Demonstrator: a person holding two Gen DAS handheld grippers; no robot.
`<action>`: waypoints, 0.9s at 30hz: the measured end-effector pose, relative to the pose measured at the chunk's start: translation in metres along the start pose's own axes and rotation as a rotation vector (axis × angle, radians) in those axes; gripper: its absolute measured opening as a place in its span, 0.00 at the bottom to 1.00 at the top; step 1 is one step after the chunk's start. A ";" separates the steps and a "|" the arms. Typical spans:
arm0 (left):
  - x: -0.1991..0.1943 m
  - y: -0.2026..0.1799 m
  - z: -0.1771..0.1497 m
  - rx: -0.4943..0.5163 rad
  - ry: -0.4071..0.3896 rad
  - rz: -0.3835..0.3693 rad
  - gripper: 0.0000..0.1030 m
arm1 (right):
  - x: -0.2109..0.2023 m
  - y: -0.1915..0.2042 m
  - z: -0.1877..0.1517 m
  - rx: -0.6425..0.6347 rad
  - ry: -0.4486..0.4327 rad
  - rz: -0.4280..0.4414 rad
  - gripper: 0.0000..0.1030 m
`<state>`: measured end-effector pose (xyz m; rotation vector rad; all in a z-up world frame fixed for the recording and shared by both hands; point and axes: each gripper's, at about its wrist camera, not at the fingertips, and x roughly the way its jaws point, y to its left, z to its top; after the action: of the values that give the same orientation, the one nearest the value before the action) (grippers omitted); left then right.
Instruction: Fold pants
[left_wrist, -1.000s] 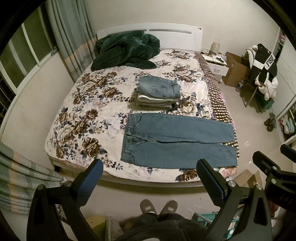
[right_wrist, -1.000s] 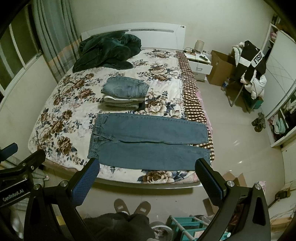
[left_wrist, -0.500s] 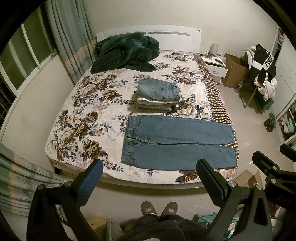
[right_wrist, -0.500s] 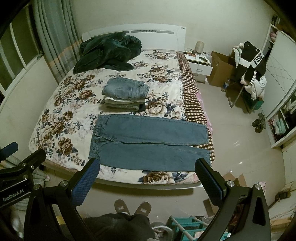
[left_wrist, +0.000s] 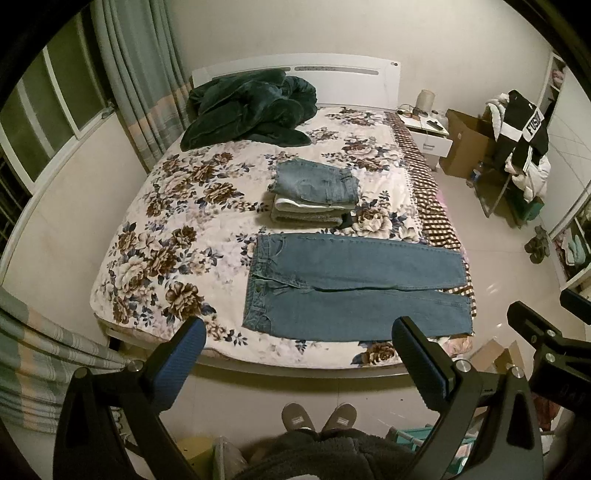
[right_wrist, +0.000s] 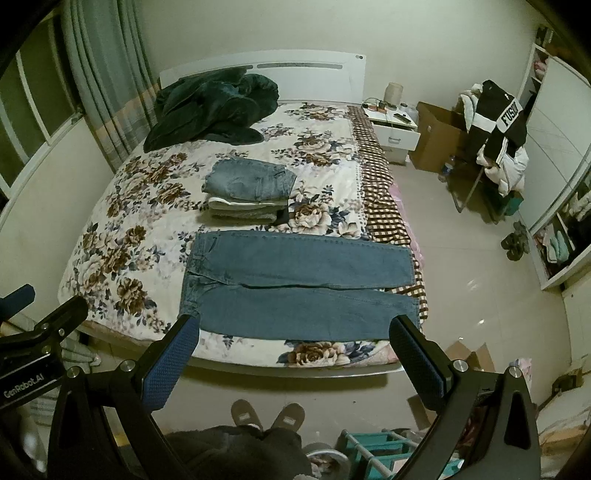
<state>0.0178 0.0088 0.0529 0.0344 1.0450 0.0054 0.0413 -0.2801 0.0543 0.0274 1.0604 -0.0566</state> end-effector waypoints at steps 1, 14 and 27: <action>0.000 -0.002 -0.004 0.001 -0.001 0.001 1.00 | 0.000 0.001 0.001 0.004 0.004 -0.001 1.00; 0.040 0.006 0.005 -0.009 -0.049 0.034 1.00 | 0.048 0.008 -0.007 0.083 0.006 -0.069 1.00; 0.303 0.010 0.089 -0.209 0.127 0.184 1.00 | 0.318 -0.084 0.079 0.330 0.114 -0.123 1.00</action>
<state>0.2463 0.0224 -0.1640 -0.0600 1.1609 0.2870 0.2601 -0.3786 -0.1845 0.2663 1.1563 -0.3439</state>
